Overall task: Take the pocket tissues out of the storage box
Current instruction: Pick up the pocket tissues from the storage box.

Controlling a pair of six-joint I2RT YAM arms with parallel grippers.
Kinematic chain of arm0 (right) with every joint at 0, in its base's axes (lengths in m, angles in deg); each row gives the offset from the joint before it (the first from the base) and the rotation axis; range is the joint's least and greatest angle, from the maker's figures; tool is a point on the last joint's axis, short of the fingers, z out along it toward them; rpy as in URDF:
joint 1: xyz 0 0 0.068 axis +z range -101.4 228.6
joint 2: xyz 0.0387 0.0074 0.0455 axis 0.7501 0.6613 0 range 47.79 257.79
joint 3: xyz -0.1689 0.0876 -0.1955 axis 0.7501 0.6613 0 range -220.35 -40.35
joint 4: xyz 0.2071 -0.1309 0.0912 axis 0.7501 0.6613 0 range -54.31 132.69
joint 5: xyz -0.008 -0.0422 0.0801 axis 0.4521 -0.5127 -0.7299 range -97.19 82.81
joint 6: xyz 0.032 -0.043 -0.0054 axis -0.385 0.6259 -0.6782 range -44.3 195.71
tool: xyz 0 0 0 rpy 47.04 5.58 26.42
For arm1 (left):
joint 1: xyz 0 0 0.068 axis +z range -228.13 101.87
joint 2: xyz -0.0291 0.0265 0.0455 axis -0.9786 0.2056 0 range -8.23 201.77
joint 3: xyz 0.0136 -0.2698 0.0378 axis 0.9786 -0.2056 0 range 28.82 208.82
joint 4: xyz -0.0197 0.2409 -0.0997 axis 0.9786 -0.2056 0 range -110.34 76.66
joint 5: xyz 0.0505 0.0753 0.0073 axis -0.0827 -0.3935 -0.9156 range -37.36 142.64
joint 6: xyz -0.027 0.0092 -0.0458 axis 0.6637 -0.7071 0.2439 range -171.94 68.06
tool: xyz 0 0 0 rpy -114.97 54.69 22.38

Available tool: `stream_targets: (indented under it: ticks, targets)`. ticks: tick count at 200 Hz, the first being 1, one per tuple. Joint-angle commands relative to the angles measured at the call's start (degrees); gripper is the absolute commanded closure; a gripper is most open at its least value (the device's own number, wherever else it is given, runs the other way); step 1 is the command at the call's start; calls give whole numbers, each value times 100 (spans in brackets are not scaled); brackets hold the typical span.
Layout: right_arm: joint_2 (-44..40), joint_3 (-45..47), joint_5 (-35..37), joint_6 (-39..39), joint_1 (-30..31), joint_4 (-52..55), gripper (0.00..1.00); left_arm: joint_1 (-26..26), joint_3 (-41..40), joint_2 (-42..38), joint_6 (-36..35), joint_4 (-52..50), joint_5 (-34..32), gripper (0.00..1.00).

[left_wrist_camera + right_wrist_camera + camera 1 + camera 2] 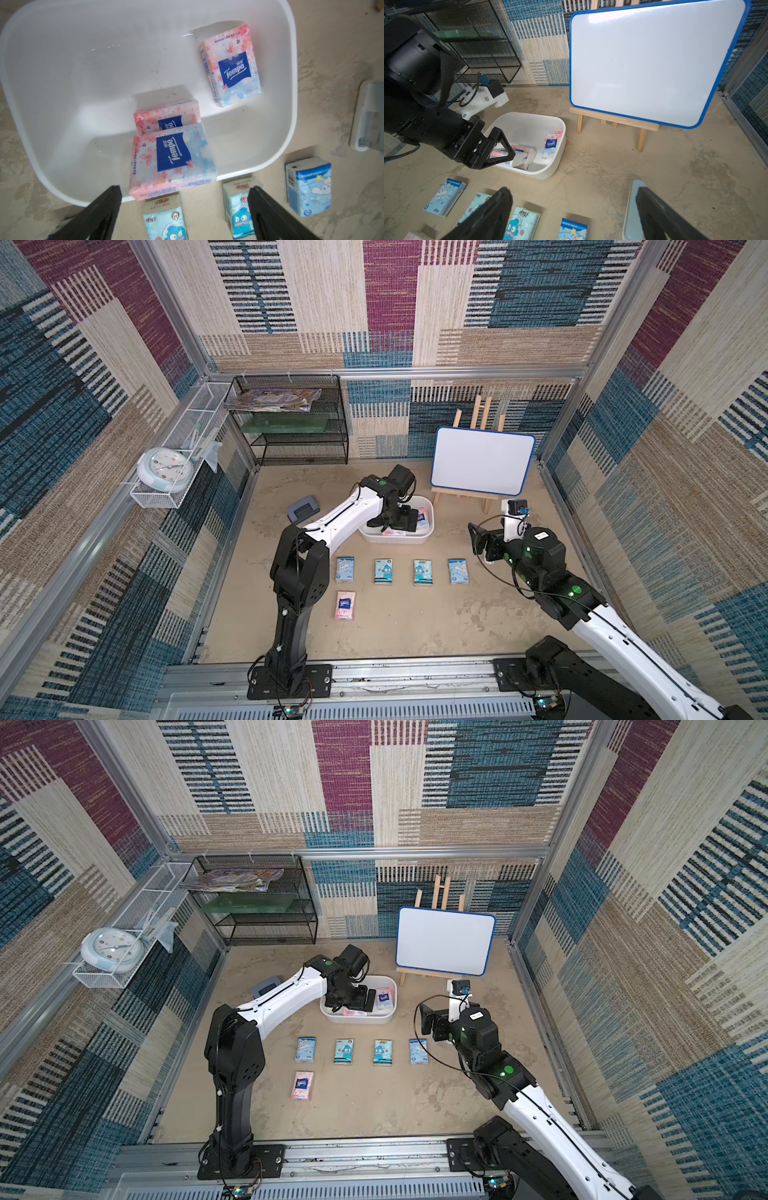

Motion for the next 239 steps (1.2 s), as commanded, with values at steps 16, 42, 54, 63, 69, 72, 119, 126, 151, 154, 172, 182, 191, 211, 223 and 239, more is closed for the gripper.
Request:
stream_targets:
  ticks: [16,42,54,63,69,72,119,126,151,154,172,182,191,211,223,239]
  targets:
    - [-36,19,114,132,0,0,2,-31,90,242,246,-119,-265,2]
    - [-29,26,127,211,1,-27,2,-38,168,437,310,-116,-241,7]
    - [-29,23,123,243,-3,-43,2,-39,212,528,340,-119,-241,8]
    - [-22,36,127,267,-3,-57,2,-39,245,587,351,-116,-232,10]
    - [-20,38,127,276,0,-69,1,-39,271,625,354,-119,-232,11]
    - [-20,38,127,283,1,-65,2,-39,280,640,369,-116,-232,12]
    - [15,36,144,413,3,-133,2,-37,312,634,303,-110,-276,31]
    - [24,39,146,442,0,-142,2,-39,295,594,284,-111,-280,33]
    - [58,34,153,497,0,-198,2,-48,209,382,172,-110,-342,34]
    - [67,36,146,499,2,-203,2,-48,202,349,156,-109,-346,34]
    - [116,20,138,518,-1,-216,2,-48,101,128,80,-111,-355,34]
    - [136,20,123,524,-4,-236,1,-48,37,-7,39,-110,-364,34]
    - [155,14,110,524,0,-247,1,-57,-32,-136,-4,-110,-364,34]
    - [173,30,70,524,2,-281,2,-81,-268,-486,-116,-95,-372,34]
    - [189,28,57,526,2,-300,2,-106,-443,-724,-227,-98,-377,34]
    - [186,41,48,534,-1,-305,2,-149,-810,-1104,-412,0,-308,34]
